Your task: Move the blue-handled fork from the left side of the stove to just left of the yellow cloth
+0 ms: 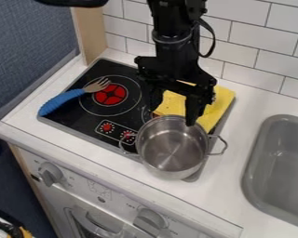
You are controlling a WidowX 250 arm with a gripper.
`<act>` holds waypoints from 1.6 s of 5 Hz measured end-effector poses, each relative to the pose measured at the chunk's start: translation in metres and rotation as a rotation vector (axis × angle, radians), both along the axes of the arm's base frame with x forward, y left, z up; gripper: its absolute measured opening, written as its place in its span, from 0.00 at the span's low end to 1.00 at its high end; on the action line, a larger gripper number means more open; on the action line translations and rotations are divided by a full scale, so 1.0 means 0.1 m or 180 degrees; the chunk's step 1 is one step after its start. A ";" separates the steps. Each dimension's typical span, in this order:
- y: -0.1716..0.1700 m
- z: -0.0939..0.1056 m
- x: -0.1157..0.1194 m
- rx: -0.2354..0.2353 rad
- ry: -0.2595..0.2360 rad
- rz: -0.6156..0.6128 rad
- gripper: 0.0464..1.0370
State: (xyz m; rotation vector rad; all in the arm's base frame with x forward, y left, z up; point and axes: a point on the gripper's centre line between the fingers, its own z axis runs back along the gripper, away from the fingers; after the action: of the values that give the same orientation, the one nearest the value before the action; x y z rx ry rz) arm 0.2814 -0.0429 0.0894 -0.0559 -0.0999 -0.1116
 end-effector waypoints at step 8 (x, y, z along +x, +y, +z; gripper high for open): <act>2.01 -0.36 0.08 0.0439 0.0188 -0.0217 0.97</act>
State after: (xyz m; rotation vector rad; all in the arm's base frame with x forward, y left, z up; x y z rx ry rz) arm 0.2889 0.1576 0.0538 0.0751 -0.0312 -0.1846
